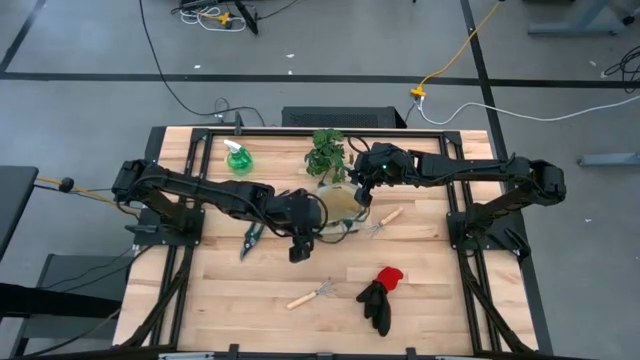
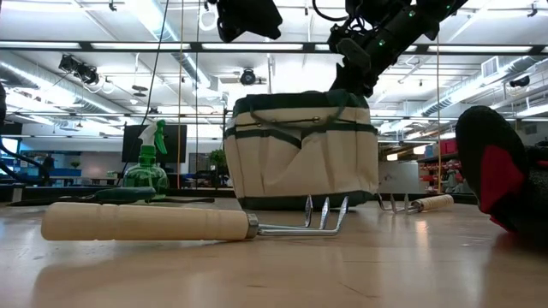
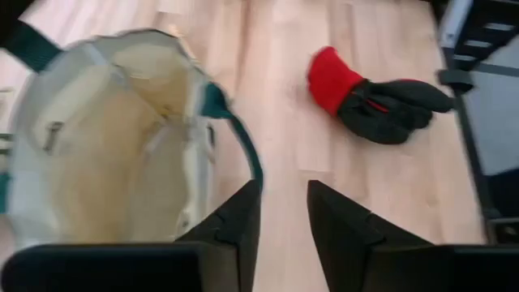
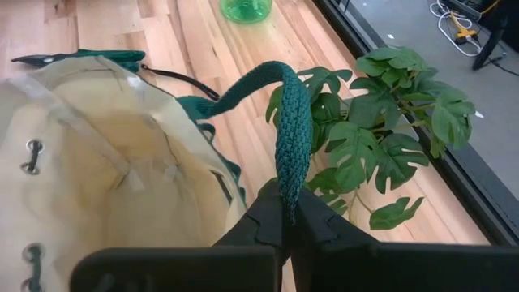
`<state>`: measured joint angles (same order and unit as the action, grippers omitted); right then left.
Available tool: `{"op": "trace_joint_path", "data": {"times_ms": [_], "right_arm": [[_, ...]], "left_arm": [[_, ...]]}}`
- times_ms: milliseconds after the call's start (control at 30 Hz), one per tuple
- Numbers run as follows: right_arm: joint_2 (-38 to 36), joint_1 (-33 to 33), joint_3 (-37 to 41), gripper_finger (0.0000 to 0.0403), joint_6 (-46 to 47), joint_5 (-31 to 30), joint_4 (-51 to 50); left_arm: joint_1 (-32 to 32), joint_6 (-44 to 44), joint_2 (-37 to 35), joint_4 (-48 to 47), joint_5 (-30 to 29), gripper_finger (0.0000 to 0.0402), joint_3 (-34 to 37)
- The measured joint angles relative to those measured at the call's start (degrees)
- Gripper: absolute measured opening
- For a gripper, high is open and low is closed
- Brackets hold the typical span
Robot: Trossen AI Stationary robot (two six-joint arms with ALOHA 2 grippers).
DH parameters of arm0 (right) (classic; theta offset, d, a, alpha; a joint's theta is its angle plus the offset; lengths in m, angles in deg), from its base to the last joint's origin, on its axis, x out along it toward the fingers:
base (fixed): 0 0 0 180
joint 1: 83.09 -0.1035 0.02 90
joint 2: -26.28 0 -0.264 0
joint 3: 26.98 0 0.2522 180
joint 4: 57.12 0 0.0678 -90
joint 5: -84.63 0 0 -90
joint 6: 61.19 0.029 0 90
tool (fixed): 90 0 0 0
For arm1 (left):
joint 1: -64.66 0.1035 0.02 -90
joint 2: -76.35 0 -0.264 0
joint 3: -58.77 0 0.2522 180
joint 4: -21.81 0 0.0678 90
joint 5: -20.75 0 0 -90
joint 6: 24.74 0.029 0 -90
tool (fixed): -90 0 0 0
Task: Pick & Place Garden tools in Gardening bag
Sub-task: Prepare the green gardening bag
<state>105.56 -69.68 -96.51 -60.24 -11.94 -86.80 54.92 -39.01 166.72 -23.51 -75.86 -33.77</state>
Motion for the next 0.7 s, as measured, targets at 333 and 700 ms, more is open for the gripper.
{"op": "trace_joint_path", "data": {"times_ms": [333, 700], "right_arm": [[0.00, 0.00, 0.00, 0.0004, -0.01, 0.13, -0.02], [0.00, 0.00, 0.00, 0.0004, 0.01, 0.13, 0.01]], "left_arm": [[4.98, 3.53, 0.00, -0.14, -6.27, 0.0127, 0.00], [12.40, 4.56, 1.89, -0.14, -4.07, 0.0122, 0.00]]}}
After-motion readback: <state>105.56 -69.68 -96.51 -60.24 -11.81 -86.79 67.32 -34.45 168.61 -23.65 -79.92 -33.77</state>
